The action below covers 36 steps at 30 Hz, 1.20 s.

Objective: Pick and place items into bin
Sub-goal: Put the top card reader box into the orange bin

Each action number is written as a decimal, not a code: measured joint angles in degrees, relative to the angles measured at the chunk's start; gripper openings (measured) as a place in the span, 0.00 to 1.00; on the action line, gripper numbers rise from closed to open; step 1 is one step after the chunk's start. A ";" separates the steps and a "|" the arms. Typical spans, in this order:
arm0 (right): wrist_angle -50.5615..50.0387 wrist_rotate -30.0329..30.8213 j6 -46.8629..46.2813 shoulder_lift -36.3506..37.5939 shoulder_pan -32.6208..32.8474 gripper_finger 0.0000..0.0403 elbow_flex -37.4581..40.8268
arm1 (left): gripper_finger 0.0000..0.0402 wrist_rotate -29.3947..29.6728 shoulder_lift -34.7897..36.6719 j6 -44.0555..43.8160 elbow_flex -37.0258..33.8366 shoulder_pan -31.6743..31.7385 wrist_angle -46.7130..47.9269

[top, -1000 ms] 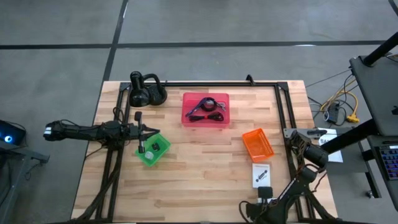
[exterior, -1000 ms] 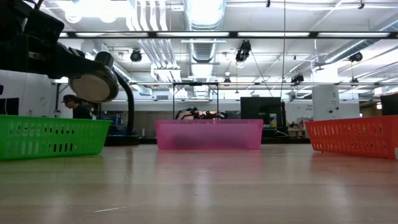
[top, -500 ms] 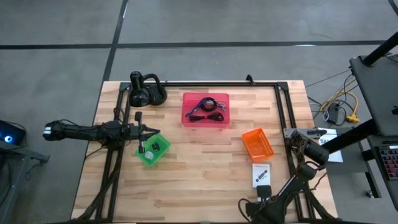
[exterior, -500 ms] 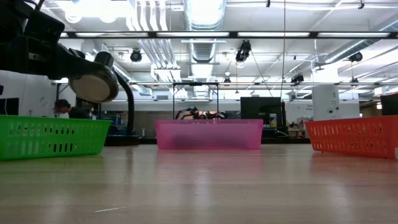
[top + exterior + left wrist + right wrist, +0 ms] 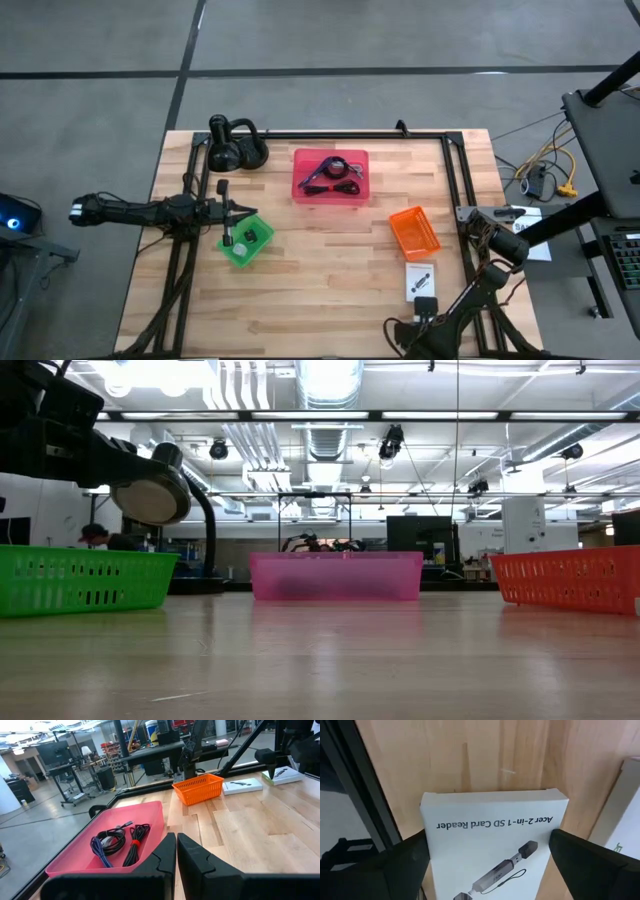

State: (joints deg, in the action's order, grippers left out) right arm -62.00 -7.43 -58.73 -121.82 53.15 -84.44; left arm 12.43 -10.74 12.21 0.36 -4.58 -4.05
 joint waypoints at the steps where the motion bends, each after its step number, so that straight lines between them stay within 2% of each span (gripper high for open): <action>1: 0.02 0.37 -0.69 0.00 0.00 0.90 0.00 | 0.00 0.00 -0.01 0.00 0.00 0.00 0.00; 8: 0.00 5.79 -9.65 -0.02 0.01 0.93 0.31 | 0.00 0.00 -0.55 0.00 0.00 0.00 0.01; 13: -0.07 5.23 -10.60 -0.02 -0.02 0.95 0.33 | 0.00 -0.02 -0.90 0.00 0.00 0.00 0.02; 17: -0.50 5.74 -15.42 -0.02 0.03 0.95 0.33 | 0.00 -0.02 -1.00 -0.38 0.00 0.00 0.01; 23: -0.57 5.19 -12.89 0.00 0.00 0.95 0.33 | 0.00 -0.02 -1.24 -1.40 0.00 0.00 0.00; 27: -0.76 7.08 -10.55 0.30 0.06 0.95 0.35 | 0.00 -0.02 -1.22 -1.40 0.00 0.00 -0.02; 34: -1.19 7.63 -11.21 0.36 0.02 0.95 -0.89 | 0.00 -0.02 -1.18 -1.42 0.00 0.00 0.00; 36: -1.22 7.84 -14.31 0.35 -0.06 0.95 -1.05 | 0.00 0.00 -1.11 -1.40 0.00 0.00 -0.03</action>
State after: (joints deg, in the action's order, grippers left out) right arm -63.21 0.41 -73.04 -121.47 53.09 -85.49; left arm 12.43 -11.86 10.81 0.36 -4.58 -4.08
